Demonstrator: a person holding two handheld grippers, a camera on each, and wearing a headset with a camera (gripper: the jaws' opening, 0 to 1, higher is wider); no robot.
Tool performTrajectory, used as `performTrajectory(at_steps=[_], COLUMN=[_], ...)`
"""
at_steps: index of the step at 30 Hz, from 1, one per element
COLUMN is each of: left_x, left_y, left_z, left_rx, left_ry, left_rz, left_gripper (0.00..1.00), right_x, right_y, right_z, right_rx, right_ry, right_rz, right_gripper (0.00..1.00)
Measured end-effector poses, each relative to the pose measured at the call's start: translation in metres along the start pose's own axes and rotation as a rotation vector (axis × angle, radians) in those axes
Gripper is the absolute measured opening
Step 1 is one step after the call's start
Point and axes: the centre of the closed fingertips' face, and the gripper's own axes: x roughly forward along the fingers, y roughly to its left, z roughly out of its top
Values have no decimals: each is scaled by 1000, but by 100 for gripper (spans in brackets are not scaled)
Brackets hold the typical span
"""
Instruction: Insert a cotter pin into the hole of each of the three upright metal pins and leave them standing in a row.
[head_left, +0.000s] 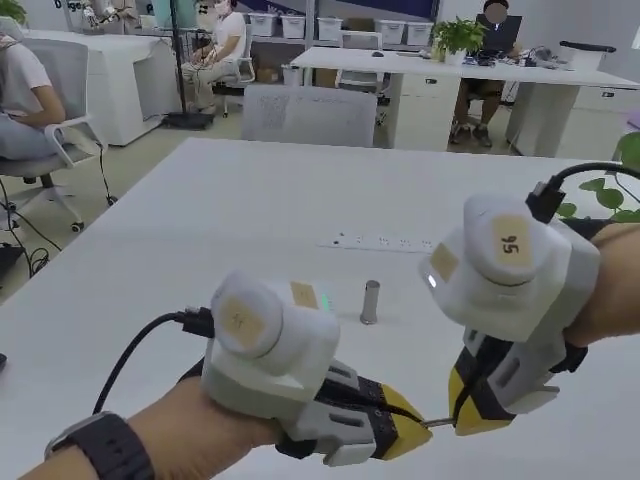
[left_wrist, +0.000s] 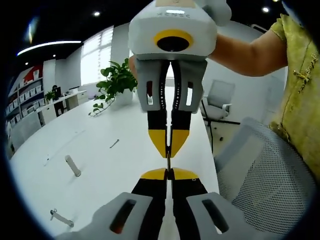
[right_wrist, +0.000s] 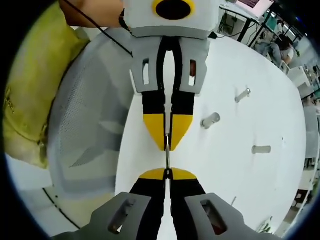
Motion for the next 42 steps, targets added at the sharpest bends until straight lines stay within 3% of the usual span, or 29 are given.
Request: performTrajectory(at_steps=[6, 11, 15, 20, 23, 27, 31, 34, 42], left_x=[-1, -3, -11, -28, -40, -50, -52, -49, -40], left_y=[2, 6, 13, 36, 53, 68, 79, 85, 93], left_z=[1, 3, 5, 6, 0, -8, -27, -43, -69], left_rx=[42, 38, 53, 21, -35, -60, -65, -73, -78], left_ry=[-15, -32, -47, -70, -68, -74, -39, -5, 23], left_rz=[12, 35, 80, 155, 204, 241, 259, 255, 209], left_gripper=[9, 18, 25, 34, 41, 44, 44, 44, 43], right_x=[-2, -2, -2, -3, -2, -1, 1, 3, 11], right_y=[-2, -3, -6, -12, -18, -23, -28, -33, -42], right_z=[3, 2, 0, -3, -7, -9, -11, -11, -9], right_rx=[33, 40, 52, 73, 83, 113, 140, 169, 236], right_ry=[-14, -9, -7, -1, 14, 6, 4, -3, -14], right_rz=[3, -3, -14, -39, -57, -61, -68, -75, -85], right_gripper=[2, 3, 3, 3, 3, 3, 3, 3, 3])
